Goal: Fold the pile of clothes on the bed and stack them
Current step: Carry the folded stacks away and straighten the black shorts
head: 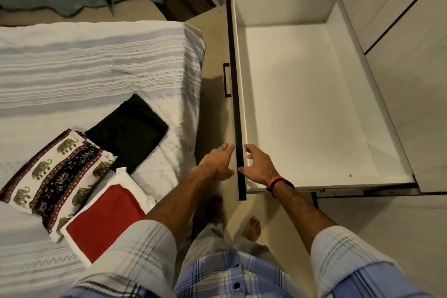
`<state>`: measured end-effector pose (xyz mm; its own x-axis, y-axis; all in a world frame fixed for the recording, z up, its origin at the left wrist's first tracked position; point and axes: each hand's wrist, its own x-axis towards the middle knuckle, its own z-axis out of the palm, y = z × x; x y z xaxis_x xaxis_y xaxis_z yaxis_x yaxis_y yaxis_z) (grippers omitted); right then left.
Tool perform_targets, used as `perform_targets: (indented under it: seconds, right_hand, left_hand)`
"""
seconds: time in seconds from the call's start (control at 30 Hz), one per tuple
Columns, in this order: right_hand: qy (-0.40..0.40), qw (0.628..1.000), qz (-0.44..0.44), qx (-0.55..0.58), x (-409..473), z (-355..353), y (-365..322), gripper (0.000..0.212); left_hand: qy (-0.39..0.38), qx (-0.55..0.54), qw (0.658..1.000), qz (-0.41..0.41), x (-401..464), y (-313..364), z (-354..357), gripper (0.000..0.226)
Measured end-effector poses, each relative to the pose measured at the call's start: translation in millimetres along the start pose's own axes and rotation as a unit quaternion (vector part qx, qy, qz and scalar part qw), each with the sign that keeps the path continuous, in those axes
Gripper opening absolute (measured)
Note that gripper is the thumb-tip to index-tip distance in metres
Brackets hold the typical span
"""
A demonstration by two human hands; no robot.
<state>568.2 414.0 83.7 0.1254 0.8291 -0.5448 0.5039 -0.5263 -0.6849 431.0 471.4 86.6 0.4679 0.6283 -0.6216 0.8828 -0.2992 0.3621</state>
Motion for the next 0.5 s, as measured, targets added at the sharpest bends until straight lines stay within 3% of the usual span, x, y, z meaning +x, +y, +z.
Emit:
perform_targets:
  seconds: [0.13, 0.5]
  right_hand:
    - [0.048, 0.997, -0.064, 0.004, 11, 1, -21, 0.061]
    - [-0.064, 0.989, -0.108, -0.074, 67, 60, -109, 0.051]
  left_hand:
    - [0.075, -0.095, 0.990, -0.071, -17, -21, -12, 0.085]
    - [0.185, -0.250, 0.919, -0.241, -69, -143, -37, 0.077]
